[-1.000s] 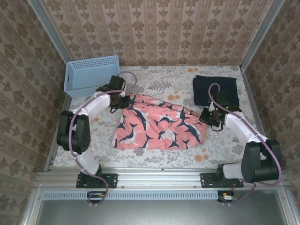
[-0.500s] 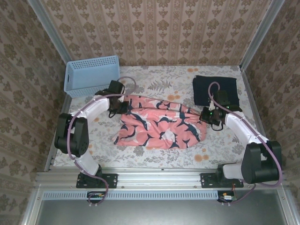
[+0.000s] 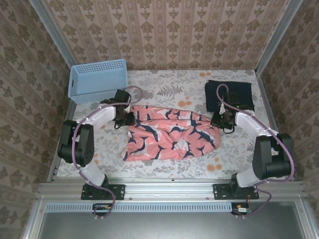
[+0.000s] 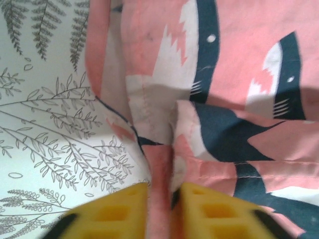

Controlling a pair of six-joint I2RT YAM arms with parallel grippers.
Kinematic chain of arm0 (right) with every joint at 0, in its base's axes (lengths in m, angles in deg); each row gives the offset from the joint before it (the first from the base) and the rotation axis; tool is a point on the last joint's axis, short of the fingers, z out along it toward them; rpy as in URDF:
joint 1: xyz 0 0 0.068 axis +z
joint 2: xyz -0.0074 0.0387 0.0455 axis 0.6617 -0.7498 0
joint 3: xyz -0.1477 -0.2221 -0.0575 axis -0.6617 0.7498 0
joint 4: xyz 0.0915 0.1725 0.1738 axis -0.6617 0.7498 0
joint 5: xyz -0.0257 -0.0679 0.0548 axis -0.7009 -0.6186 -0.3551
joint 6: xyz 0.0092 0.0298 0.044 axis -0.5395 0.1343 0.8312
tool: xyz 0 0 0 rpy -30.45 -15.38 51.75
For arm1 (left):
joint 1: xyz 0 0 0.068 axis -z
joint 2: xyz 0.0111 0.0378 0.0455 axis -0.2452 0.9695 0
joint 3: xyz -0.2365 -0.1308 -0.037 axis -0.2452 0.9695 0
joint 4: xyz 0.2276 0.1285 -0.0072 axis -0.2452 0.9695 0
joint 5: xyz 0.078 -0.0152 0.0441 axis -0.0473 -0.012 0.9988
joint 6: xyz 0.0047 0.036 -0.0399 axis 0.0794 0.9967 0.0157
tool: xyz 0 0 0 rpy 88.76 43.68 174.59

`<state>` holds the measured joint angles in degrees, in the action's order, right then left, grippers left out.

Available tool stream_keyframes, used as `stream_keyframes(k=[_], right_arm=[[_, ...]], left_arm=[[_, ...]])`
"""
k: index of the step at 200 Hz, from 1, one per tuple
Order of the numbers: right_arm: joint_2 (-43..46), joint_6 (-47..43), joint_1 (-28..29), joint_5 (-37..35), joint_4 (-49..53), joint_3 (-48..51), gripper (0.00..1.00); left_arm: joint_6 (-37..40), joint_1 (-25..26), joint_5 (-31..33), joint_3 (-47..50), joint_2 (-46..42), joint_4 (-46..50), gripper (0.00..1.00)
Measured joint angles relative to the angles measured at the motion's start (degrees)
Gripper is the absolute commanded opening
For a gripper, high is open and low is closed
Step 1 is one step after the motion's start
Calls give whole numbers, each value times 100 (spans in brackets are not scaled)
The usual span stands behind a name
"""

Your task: Fold and stack the mixed laundry pile

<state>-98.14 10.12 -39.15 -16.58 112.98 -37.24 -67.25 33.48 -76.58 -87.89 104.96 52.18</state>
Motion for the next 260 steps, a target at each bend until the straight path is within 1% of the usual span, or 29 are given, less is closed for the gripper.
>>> stream_keyframes(k=[45,77,118,152,178,206,234,260], right_arm=[[144,2,0,-48,0,13,0],[155,2,0,-105,11,13,0],[223,2,0,-188,61,13,0],[339,46,0,-297,55,13,0],[387,212,-28,-326,-57,-13,0],[249,466,-151,-385,-361,-186,0],[-321,754,-291,-490,-850,-323,0],[-1128,984,-374,-518,-1117,-389,0]], left_arm=[[9,13,-133,-61,-20,48,0],[9,13,-146,-133,-297,245,0],[33,4,-85,-852,-756,428,0],[79,-44,-92,-1432,-640,199,0],[101,-116,-90,-1812,22,-254,0],[101,-203,-101,-2638,1327,-621,0],[151,-157,-81,-3493,2472,-855,0],[278,-28,46,-4365,3268,-767,0]])
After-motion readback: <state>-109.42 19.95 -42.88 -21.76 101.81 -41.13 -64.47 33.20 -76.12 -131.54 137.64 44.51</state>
